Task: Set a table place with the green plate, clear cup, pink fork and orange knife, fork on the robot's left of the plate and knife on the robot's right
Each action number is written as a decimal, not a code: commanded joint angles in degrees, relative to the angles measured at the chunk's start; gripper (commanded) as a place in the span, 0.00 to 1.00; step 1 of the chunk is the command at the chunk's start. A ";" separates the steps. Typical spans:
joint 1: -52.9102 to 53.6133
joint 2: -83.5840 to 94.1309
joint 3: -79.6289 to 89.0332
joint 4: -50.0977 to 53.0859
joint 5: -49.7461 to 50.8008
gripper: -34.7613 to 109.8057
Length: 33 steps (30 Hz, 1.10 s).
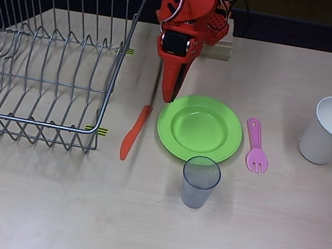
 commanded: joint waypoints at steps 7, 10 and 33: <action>-1.93 -13.01 -7.47 5.10 -3.16 0.24; -0.70 -10.99 -4.04 3.43 -5.54 0.24; -1.14 32.78 17.31 23.03 -2.46 0.24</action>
